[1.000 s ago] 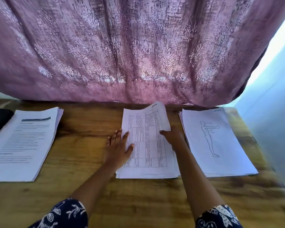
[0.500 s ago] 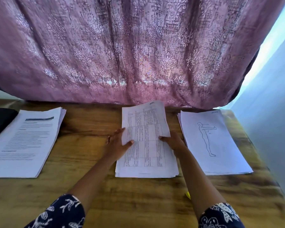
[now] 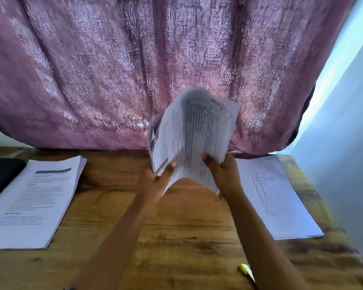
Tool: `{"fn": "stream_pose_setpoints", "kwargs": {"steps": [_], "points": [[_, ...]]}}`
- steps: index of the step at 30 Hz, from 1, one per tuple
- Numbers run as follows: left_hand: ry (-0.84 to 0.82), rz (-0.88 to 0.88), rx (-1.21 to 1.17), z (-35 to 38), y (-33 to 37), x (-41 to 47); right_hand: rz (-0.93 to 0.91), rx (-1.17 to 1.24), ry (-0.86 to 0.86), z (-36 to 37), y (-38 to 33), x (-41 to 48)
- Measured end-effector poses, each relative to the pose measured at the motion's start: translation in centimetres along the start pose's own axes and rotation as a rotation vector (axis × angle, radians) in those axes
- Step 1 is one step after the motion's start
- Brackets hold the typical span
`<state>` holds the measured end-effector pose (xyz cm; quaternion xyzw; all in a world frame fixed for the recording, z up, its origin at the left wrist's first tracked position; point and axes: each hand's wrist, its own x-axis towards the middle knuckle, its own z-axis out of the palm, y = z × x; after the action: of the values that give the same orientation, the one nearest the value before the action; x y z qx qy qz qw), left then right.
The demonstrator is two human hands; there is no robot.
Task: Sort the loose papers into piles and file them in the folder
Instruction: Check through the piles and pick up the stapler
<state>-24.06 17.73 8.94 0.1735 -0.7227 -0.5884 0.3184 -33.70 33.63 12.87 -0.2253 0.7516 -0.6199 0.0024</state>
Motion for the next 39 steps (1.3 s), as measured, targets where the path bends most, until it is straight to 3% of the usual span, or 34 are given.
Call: {"fn": "stream_pose_setpoints", "kwargs": {"steps": [5,8,11,14,17,20,25,28,30,34,39], "points": [[0.09,-0.045,0.105,2.1,-6.8,-2.7,0.206,-0.022,-0.026,3.1,6.0,-3.6],[0.132,0.022,0.103,2.7,-5.5,-1.9,0.202,0.068,0.105,3.3,6.3,-3.4],[0.127,0.035,0.153,2.4,-5.5,-1.7,0.225,0.084,0.098,3.1,6.5,-2.9],[0.083,-0.053,0.238,2.3,-7.4,-2.5,0.33,-0.039,0.009,3.5,8.6,-3.2],[0.105,-0.09,0.249,2.4,-6.9,-2.8,0.296,-0.022,0.032,3.1,8.8,-3.0],[0.055,-0.213,0.272,2.2,-7.3,-2.2,0.357,-0.017,-0.052,2.5,9.1,-2.4],[0.015,-0.516,-0.099,1.3,-7.1,-1.6,0.449,0.008,-0.131,-0.6,10.1,-0.8],[0.1,-0.696,-0.279,1.7,-7.6,-2.7,0.717,0.278,-0.033,-1.3,11.2,-2.0],[0.114,-0.774,-0.346,2.3,-8.3,-3.5,0.796,0.477,0.006,-0.5,11.1,-3.4],[0.186,-0.81,-0.358,4.4,-8.3,-5.8,0.853,0.659,0.052,1.9,11.0,-4.7],[0.144,-0.801,-0.468,3.9,-6.0,-6.6,0.815,0.508,0.035,0.9,11.5,-3.6]]}}
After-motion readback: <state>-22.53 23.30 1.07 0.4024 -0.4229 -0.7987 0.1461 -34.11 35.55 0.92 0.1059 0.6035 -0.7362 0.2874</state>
